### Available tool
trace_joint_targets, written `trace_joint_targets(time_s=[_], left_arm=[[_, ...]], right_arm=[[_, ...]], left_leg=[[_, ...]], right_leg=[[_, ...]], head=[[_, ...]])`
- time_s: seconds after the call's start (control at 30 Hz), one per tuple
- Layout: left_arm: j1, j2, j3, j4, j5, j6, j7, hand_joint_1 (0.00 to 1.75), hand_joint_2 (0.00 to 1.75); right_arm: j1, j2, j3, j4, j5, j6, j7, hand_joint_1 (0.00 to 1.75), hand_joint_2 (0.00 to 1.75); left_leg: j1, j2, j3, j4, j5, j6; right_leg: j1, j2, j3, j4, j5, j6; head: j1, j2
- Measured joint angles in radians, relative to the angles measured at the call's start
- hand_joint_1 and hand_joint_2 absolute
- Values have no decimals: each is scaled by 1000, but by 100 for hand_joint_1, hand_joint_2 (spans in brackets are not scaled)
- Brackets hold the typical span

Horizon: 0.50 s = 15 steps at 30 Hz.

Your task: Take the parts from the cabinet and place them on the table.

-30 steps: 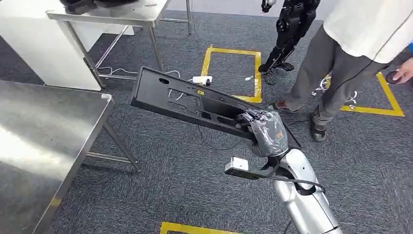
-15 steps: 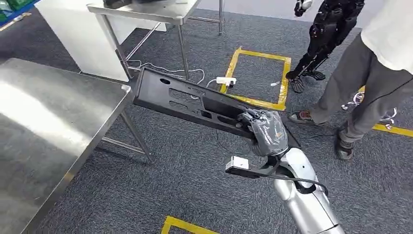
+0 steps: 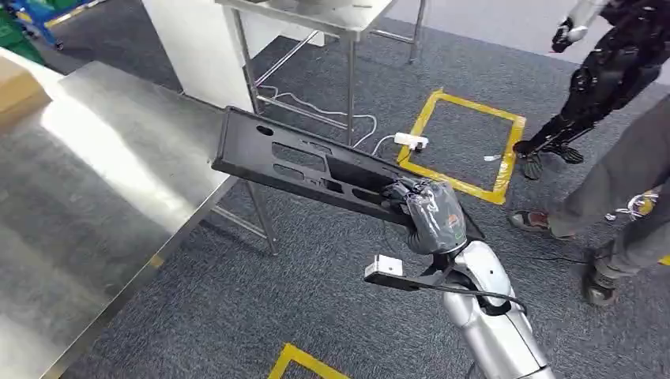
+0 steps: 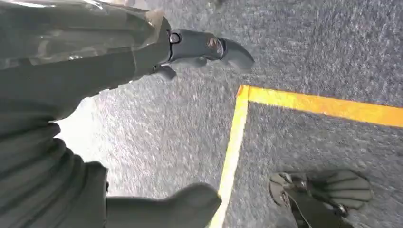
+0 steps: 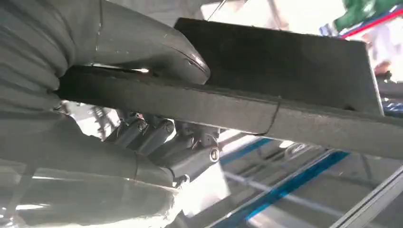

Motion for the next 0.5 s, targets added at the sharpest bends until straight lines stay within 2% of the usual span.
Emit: trace_joint_targets(time_s=[0.03,0.07,0.1,0.13,0.17,0.2,0.23,0.3,0.33,0.37,0.4,0.43,0.47,0.5], left_arm=[[0,-1,0,0,0,-2,0,0,175],[2,-2,0,0,0,-3,0,0,175],[4,-2,0,0,0,-3,0,0,175],[5,-2,0,0,0,-3,1,0,175],[5,-2,0,0,0,-3,1,0,175],[3,0,0,0,0,-3,1,0,175],[2,0,0,0,-2,-3,1,0,175],[6,0,0,0,-2,-3,2,0,175],[9,1,0,0,-2,-3,3,0,175],[10,-1,0,1,-2,-3,3,0,175],[8,-2,0,1,-3,-3,3,0,175],[5,-2,0,1,-3,-4,3,0,175],[4,-2,0,1,-3,-5,3,0,175],[4,-2,0,1,-5,-5,3,0,175]], right_arm=[[4,0,0,0,0,0,0,169,175],[4,-3,-1,0,0,0,0,169,175],[2,-3,-1,0,0,0,0,169,175],[1,-3,-1,0,0,0,0,169,175],[-1,-3,-1,0,-1,0,0,169,175],[-1,-4,-1,0,-1,0,0,169,175],[-1,-3,-1,-1,-1,-1,0,169,175],[0,-2,1,-1,0,-1,0,169,175],[-1,-1,0,-1,-1,-1,0,169,175],[-3,1,-1,-1,-1,-1,1,169,175],[-3,2,-1,-2,-2,-2,2,169,175],[-1,2,-2,-2,-2,-1,2,169,175],[3,1,-3,-2,-2,-1,4,169,175],[5,1,-4,-1,-2,-1,5,169,175]], left_leg=[[1,-17,0,1,0,-1],[3,-33,0,3,-1,-4],[6,-47,0,8,-4,-9],[11,-63,-1,18,-10,-17],[11,-73,-7,29,-16,-28],[7,-84,-18,42,-23,-37],[8,-90,-22,42,-21,-40],[11,-100,-26,38,-17,-46],[14,-106,-30,43,-20,-51],[10,-53,-35,58,-30,-55],[9,-8,-56,104,-59,-61],[11,14,-91,174,-95,-64],[13,24,-136,258,-130,-66],[13,27,-164,309,-146,-66]], right_leg=[[-3,0,-10,10,6,8],[-8,1,4,-30,31,21],[-12,2,33,-97,66,34],[-20,14,85,-206,115,50],[-30,51,115,-277,132,59],[-20,60,121,-275,125,45],[-18,51,119,-269,127,30],[-12,39,117,-267,126,21],[-23,26,118,-272,130,12],[-21,19,120,-273,129,8],[-19,10,122,-273,128,2],[-15,0,122,-273,126,-3],[-11,-12,122,-272,124,-7],[-10,-22,122,-272,123,-9]], head=[[1,0],[0,0],[-1,0],[0,0],[1,0],[7,0],[3,0],[1,0],[1,0],[0,0],[-11,0],[-9,0],[-10,0],[-11,0]])
